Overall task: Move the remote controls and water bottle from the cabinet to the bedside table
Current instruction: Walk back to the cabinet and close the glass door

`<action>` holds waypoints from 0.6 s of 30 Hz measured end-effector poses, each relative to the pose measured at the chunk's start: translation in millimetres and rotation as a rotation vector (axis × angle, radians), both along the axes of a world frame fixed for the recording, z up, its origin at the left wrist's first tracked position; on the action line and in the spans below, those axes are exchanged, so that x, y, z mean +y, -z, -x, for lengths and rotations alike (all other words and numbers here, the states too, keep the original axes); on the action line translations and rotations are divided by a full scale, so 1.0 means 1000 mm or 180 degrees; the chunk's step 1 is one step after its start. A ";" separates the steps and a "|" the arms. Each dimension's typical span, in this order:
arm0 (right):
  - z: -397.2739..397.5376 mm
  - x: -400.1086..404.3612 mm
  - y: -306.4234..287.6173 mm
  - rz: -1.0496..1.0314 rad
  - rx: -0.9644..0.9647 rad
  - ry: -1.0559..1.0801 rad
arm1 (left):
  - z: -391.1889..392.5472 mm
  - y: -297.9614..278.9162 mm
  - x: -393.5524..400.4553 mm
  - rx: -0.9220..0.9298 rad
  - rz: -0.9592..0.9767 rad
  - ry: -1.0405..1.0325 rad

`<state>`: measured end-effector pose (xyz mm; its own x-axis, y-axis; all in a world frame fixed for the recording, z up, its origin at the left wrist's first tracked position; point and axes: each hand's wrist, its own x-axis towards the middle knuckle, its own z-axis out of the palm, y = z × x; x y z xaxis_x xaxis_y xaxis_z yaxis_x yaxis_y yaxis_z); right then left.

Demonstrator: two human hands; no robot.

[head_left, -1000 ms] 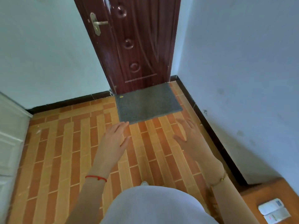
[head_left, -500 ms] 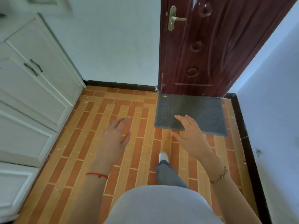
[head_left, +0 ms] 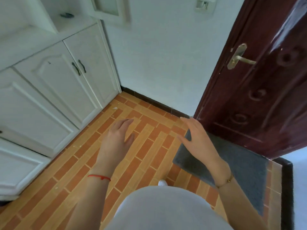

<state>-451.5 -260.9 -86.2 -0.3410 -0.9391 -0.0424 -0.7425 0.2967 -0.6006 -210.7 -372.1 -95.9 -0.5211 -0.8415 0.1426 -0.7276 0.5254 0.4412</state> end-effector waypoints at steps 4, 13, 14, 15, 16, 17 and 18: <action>0.032 -0.066 -0.006 -0.0034 -0.0054 -0.0339 | 0.015 0.000 -0.037 -0.0028 0.0007 -0.0343; 0.063 -0.198 0.010 -0.0146 0.0082 -0.0938 | 0.033 0.008 -0.120 -0.0098 -0.0124 -0.0940; 0.065 -0.213 0.014 -0.0155 0.0057 -0.0974 | 0.035 0.011 -0.132 -0.0097 -0.0129 -0.0967; 0.067 -0.229 0.018 -0.0165 0.0025 -0.1007 | 0.036 0.014 -0.144 -0.0083 -0.0140 -0.0999; 0.069 -0.245 0.021 -0.0172 -0.0005 -0.1036 | 0.038 0.016 -0.158 -0.0056 -0.0149 -0.1025; 0.070 -0.263 0.024 -0.0172 -0.0028 -0.1062 | 0.040 0.019 -0.173 -0.0020 -0.0158 -0.1047; 0.071 -0.281 0.025 -0.0166 -0.0043 -0.1086 | 0.042 0.021 -0.190 0.0017 -0.0165 -0.1067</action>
